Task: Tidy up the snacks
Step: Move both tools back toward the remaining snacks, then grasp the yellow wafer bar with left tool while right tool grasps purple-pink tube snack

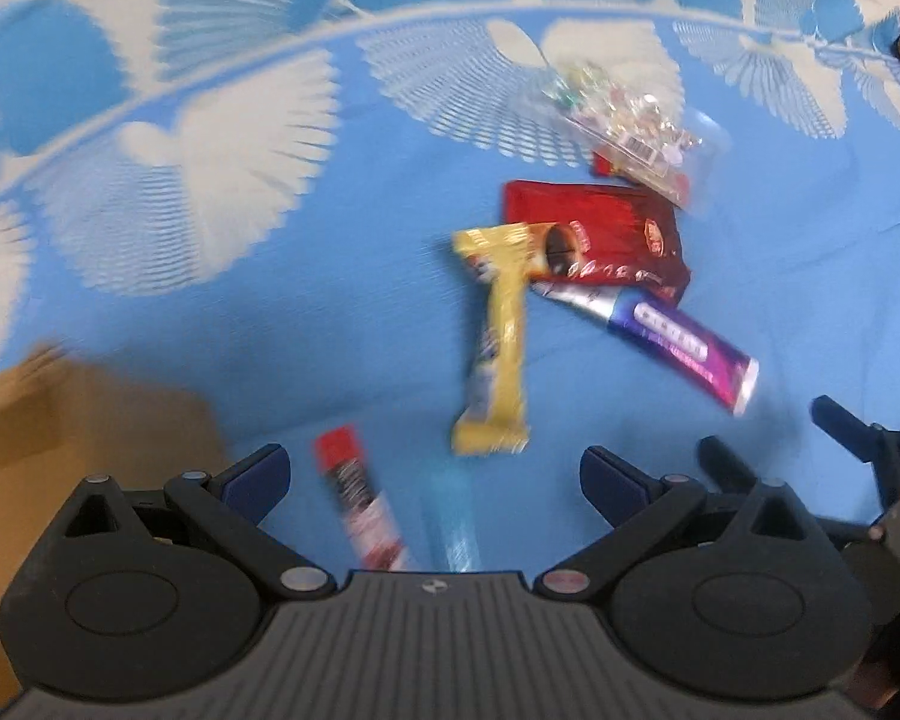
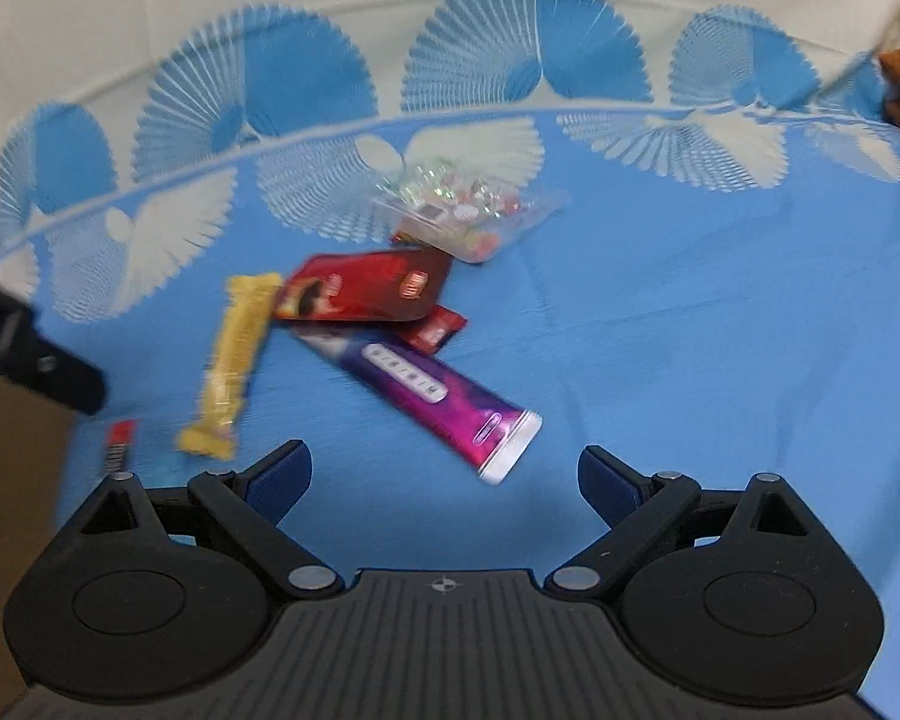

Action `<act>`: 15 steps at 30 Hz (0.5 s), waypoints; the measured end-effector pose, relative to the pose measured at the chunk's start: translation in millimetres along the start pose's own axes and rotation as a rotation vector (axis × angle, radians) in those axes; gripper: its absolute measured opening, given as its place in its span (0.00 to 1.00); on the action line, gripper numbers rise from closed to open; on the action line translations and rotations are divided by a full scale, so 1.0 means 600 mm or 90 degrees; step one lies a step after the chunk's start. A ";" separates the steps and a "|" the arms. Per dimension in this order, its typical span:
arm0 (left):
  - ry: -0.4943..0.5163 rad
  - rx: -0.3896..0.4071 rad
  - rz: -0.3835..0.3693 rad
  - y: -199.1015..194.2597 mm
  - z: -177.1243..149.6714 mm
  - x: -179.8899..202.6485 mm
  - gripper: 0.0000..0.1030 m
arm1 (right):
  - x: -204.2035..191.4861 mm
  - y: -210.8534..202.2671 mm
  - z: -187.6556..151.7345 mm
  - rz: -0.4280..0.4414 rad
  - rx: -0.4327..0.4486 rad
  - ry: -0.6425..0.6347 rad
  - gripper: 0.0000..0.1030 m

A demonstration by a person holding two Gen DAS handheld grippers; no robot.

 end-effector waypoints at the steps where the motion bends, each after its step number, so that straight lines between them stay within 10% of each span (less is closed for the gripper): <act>1: 0.005 -0.001 0.001 0.021 0.015 0.003 1.00 | 0.001 0.016 0.004 -0.003 -0.004 -0.009 0.94; 15: 0.007 -0.043 -0.017 0.162 0.066 -0.007 1.00 | -0.031 0.138 0.027 0.021 0.001 -0.170 1.00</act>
Point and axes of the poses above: each gripper's, at about its wrist camera, not at the fingertips, and y roughly the way its jaws point, x to its right, z to its top, the point moved 3 cm from there along y, roughly the way its jaws point, and after that the axes turned 6 degrees about y, right-handed, at the moved point
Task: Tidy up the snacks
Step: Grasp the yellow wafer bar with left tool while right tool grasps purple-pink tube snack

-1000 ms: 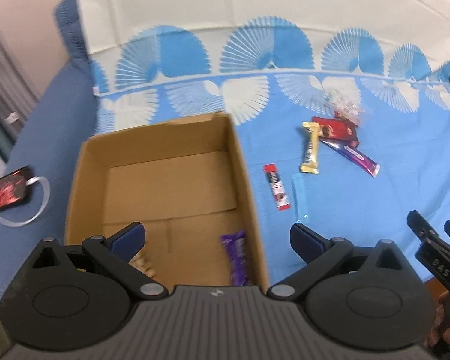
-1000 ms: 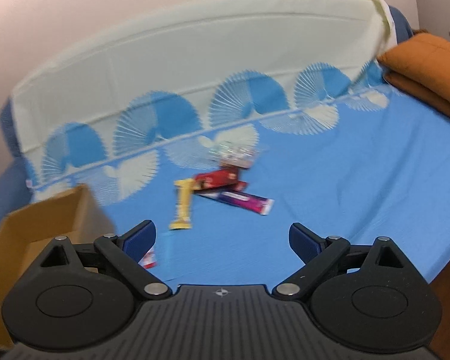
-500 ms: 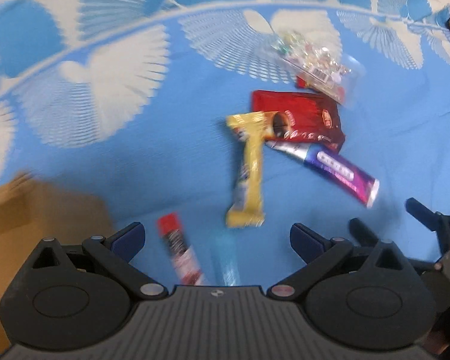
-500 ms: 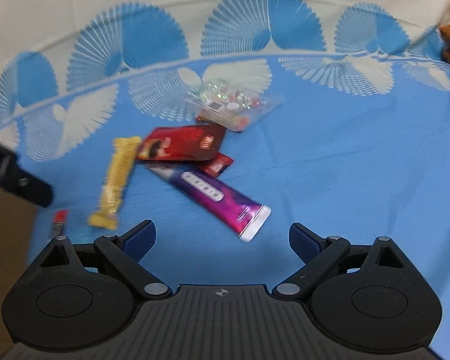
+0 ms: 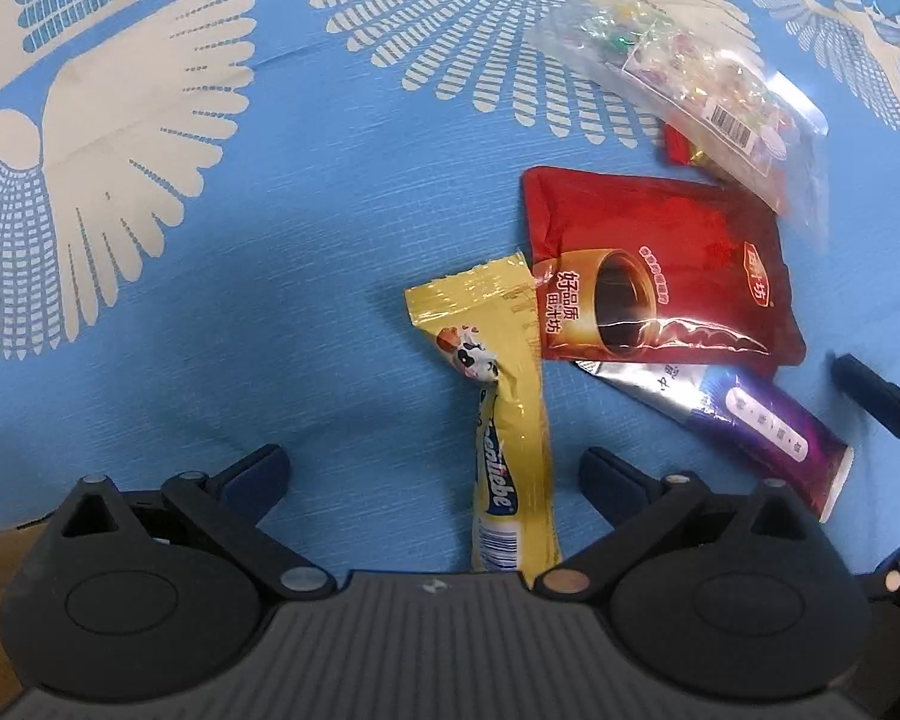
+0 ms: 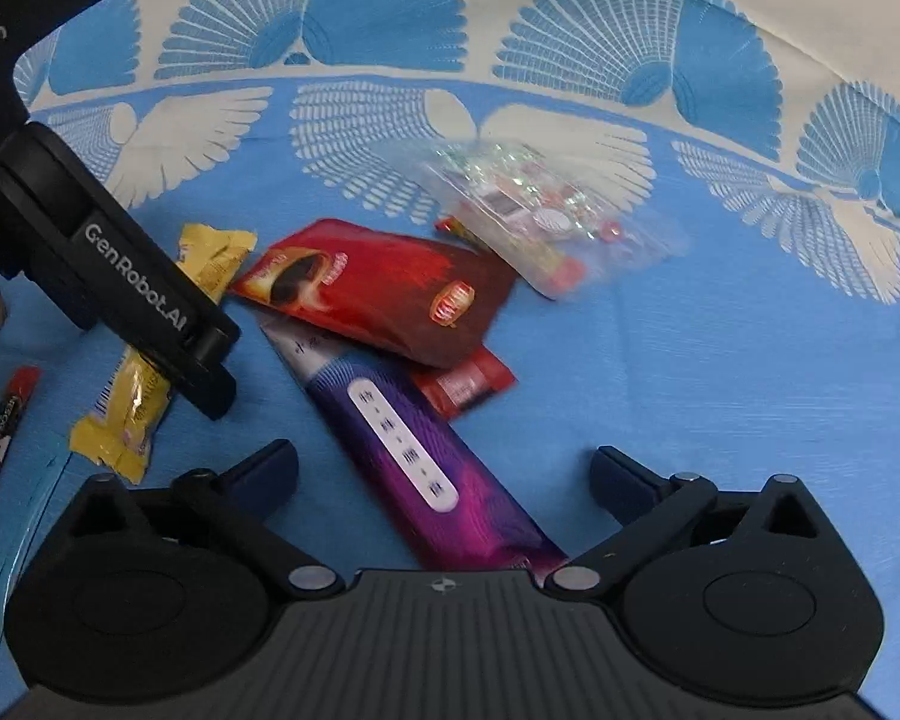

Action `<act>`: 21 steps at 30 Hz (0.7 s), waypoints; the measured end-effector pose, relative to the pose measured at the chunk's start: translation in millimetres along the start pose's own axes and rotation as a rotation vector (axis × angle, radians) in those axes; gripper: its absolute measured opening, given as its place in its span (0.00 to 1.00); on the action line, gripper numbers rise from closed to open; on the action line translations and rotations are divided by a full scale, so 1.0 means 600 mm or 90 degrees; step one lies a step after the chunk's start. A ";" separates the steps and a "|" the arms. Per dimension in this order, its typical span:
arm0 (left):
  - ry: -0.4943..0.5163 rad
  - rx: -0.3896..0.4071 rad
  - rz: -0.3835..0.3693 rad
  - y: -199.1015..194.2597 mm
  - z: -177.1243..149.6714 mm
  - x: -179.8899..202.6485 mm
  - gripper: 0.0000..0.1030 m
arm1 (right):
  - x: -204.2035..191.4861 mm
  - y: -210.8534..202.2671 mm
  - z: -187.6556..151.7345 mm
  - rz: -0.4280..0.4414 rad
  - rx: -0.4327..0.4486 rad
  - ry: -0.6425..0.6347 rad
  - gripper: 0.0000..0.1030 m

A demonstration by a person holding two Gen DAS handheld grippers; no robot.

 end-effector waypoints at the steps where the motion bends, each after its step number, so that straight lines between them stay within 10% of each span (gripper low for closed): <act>1: -0.001 -0.001 0.000 0.000 0.000 -0.001 1.00 | 0.001 0.001 0.001 0.002 0.000 0.005 1.00; 5: -0.005 -0.011 0.003 0.002 0.005 0.001 1.00 | -0.001 0.000 0.001 0.000 0.004 0.000 0.99; 7: 0.001 -0.001 0.026 -0.002 0.009 0.009 0.91 | -0.005 -0.006 -0.001 0.009 0.009 -0.007 0.78; 8: 0.011 0.016 0.028 -0.013 0.009 0.015 0.82 | -0.008 -0.012 -0.002 0.020 0.016 -0.016 0.66; 10: 0.008 0.041 0.028 -0.037 0.010 0.023 0.21 | -0.019 -0.023 -0.007 0.043 0.022 -0.033 0.39; 13: -0.023 0.039 0.040 -0.058 0.005 0.016 0.15 | -0.037 -0.037 -0.018 0.034 0.027 -0.068 0.24; 21: -0.056 0.092 -0.021 -0.169 -0.056 -0.008 0.14 | -0.024 -0.130 -0.027 0.017 0.034 0.067 0.22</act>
Point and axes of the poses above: each gripper's, at about its wrist camera, not at the fingertips, and y roughly the way its jaws point, x to its right, z to its top, the point moved 3 cm from there along y, roughly the way its jaws point, and after that the axes turned 6 degrees about y, right-handed, at the moved point
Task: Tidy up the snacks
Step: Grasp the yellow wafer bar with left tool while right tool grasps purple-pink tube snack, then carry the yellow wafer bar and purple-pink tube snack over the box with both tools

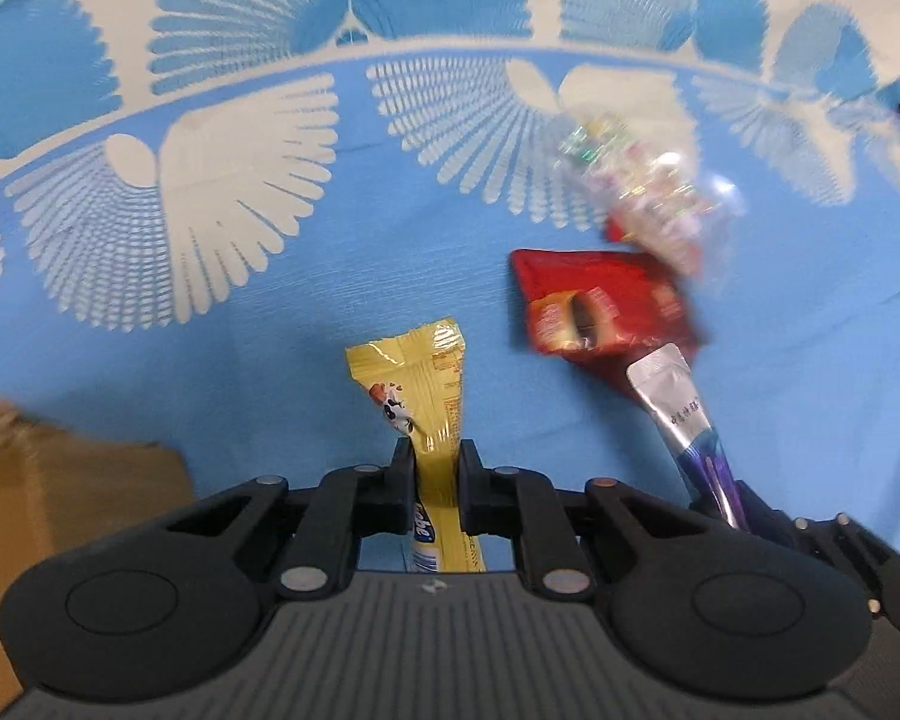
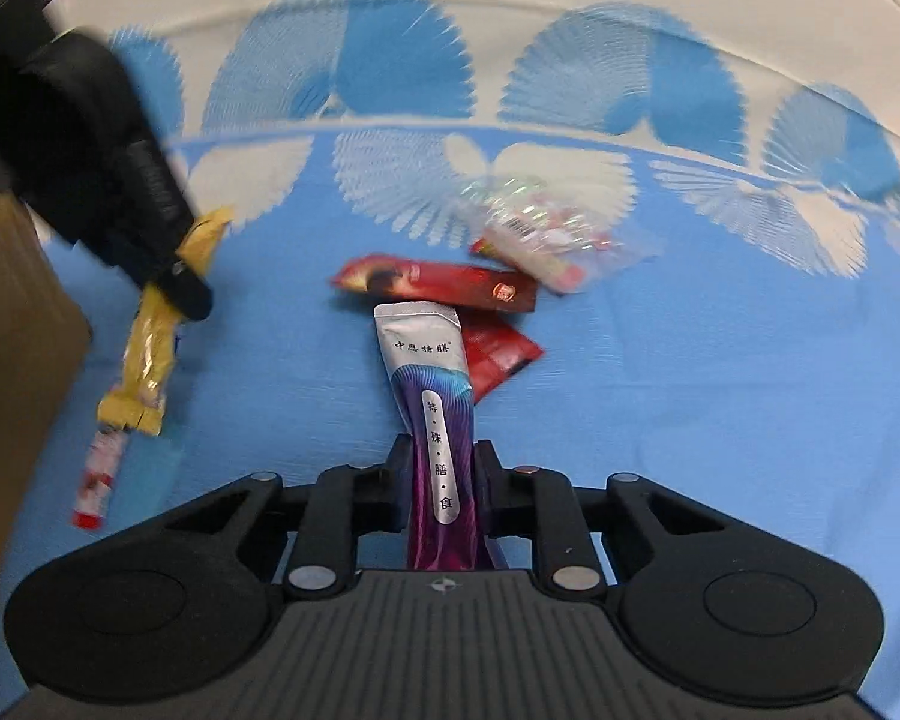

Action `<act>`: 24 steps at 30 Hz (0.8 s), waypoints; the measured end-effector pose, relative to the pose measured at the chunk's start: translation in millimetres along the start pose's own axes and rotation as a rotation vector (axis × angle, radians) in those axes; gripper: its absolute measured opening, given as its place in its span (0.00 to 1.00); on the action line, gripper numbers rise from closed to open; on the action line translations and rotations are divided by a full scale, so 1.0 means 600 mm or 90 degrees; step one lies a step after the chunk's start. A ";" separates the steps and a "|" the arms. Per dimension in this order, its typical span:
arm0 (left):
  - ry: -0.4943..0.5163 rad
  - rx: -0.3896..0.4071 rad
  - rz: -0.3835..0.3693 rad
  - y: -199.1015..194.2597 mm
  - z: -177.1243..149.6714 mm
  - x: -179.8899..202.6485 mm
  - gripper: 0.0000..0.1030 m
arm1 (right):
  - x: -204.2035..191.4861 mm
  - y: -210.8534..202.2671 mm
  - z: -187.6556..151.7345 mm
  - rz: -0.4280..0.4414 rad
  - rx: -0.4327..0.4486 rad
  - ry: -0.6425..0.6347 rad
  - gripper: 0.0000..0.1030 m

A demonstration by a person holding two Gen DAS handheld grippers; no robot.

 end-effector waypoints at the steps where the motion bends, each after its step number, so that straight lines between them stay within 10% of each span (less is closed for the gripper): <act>1: -0.002 0.008 -0.008 -0.020 -0.005 0.001 0.14 | 0.003 -0.020 0.002 -0.002 0.010 0.022 0.22; 12: 0.019 0.128 -0.044 -0.272 -0.130 0.006 0.14 | -0.059 -0.248 0.004 0.022 0.136 0.116 0.22; 24: -0.020 0.145 0.003 -0.442 -0.430 -0.106 0.14 | -0.258 -0.479 -0.088 0.152 0.144 0.017 0.22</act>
Point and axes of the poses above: each gripper's, at about its wrist camera, not at the fingertips, and y roughly the way its jaws point, x to its right, z to its top, the point moved 3 cm from there along y, roughly the way its jaws point, and after that the axes turned 6 degrees about y, right-handed, at the moved point
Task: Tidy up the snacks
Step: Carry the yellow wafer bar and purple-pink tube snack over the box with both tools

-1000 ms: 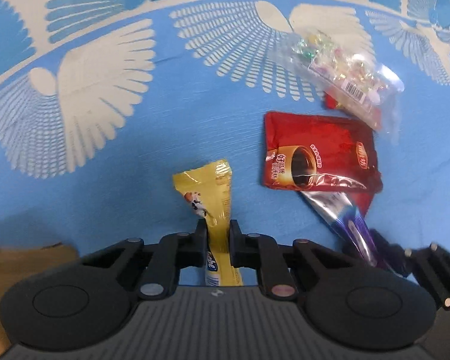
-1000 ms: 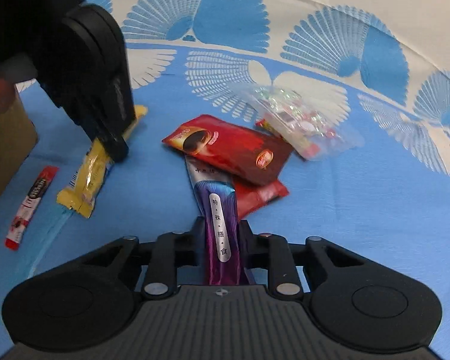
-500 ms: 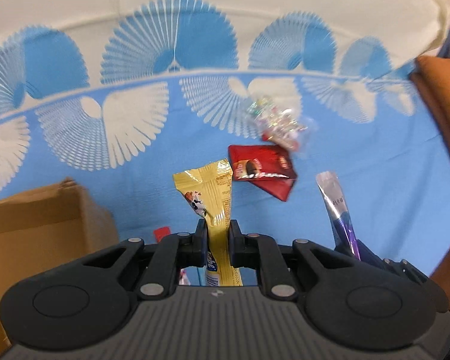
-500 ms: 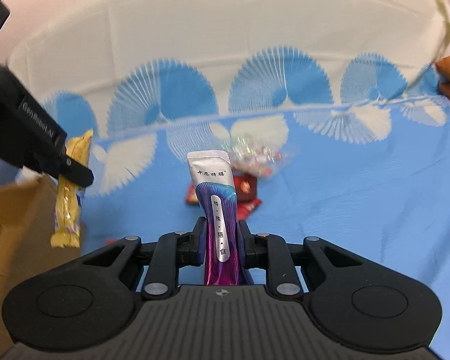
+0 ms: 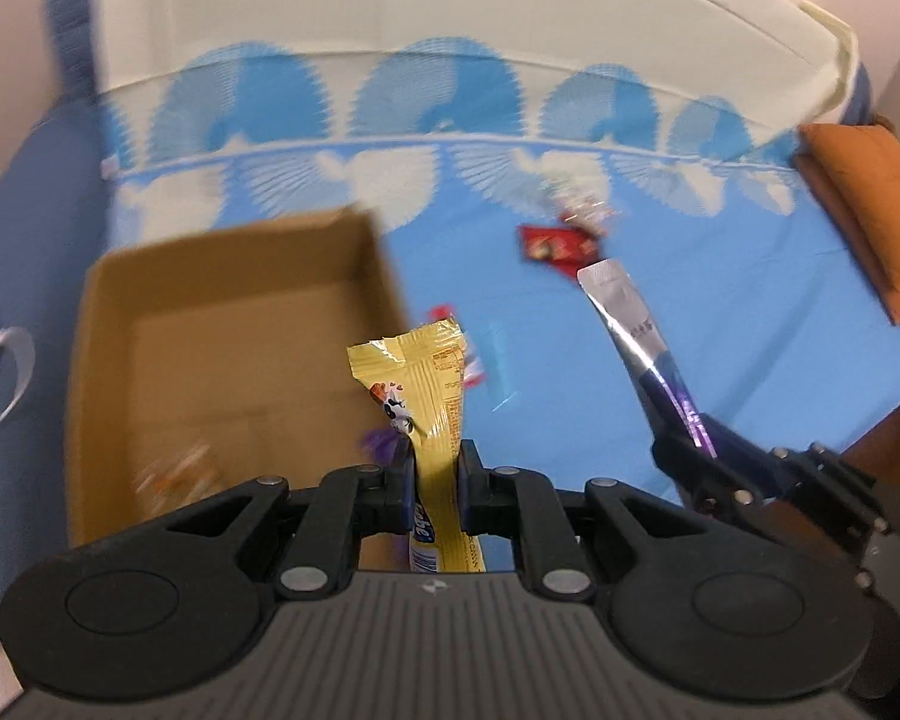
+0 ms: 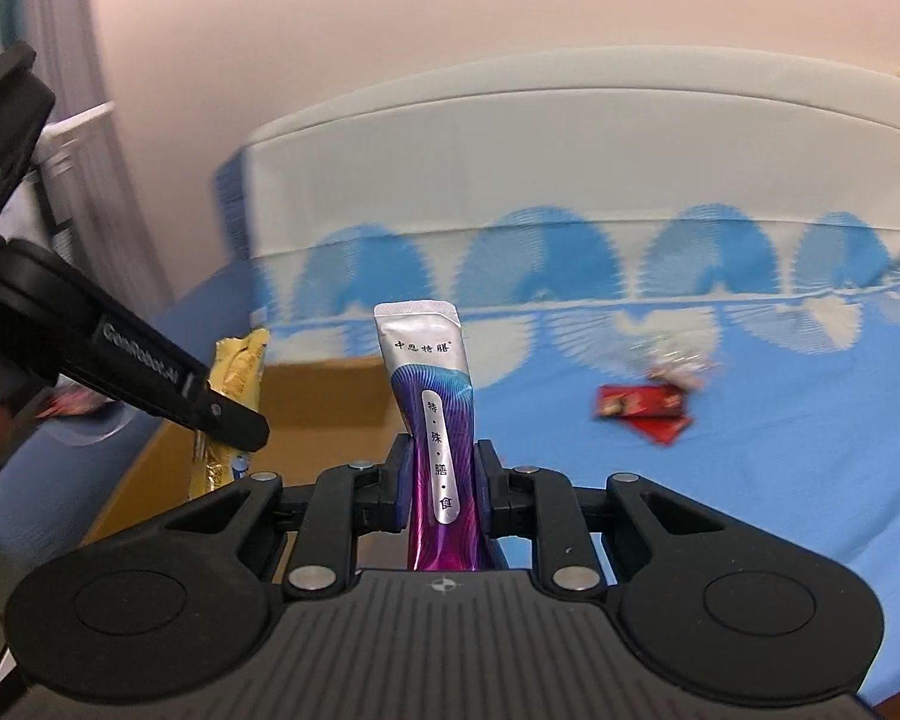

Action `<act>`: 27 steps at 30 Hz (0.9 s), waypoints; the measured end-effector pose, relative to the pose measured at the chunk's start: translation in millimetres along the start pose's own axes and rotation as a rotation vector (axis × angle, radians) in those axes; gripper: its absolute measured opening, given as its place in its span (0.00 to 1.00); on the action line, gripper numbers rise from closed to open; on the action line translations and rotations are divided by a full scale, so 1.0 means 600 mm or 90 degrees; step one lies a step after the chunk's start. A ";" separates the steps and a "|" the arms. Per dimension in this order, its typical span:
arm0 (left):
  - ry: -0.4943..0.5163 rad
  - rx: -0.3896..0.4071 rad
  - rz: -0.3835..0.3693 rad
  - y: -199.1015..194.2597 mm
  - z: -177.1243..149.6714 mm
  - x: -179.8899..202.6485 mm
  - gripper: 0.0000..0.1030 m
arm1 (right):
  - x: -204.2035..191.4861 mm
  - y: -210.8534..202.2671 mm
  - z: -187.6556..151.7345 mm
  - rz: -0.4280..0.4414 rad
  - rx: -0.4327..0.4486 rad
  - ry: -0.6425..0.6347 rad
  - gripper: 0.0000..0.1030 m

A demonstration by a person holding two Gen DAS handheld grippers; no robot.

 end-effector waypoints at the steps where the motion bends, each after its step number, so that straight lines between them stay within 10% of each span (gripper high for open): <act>1: -0.008 0.000 0.009 -0.013 -0.025 -0.013 0.14 | -0.020 -0.009 -0.010 0.014 -0.009 -0.007 0.22; 11: -0.061 0.043 0.098 -0.119 -0.223 -0.103 0.14 | -0.206 -0.084 -0.106 0.091 -0.081 -0.126 0.22; 27: -0.085 0.084 0.086 -0.146 -0.301 -0.108 0.14 | -0.275 -0.114 -0.143 0.069 -0.082 -0.209 0.22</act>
Point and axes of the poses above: each gripper's, at about its wrist camera, not at the fingertips, and y roughly the way its jaws point, x to its right, z to its top, the point moved 3 cm from there along y, roughly the way its jaws point, and after that the axes turned 6 degrees about y, right-handed, at the moved point
